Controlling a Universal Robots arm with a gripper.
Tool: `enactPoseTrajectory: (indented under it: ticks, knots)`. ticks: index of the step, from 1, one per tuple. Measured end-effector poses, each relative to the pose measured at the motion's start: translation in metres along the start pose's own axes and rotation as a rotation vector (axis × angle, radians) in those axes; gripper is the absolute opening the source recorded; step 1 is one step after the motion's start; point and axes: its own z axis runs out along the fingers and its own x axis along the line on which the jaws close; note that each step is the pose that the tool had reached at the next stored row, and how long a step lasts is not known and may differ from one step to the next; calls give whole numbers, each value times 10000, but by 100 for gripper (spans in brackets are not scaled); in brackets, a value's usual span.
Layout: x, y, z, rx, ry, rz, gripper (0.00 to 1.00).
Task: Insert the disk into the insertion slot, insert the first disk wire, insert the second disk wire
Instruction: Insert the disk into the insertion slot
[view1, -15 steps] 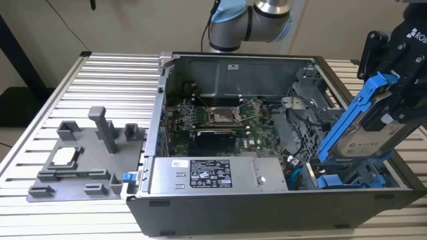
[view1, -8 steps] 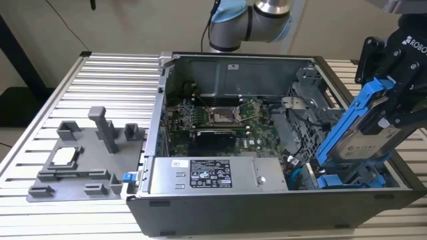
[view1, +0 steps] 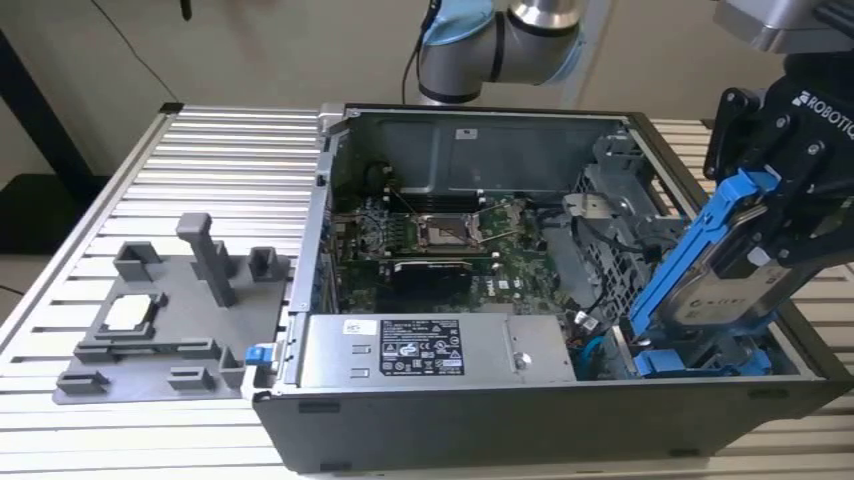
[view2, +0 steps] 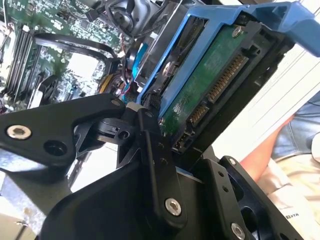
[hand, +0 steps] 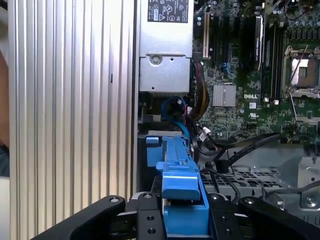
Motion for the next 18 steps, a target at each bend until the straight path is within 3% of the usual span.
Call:
enactPoseTrajectory:
  ticks: [18]
  knots:
    - [0,-28,162,-1,-7,131,33]
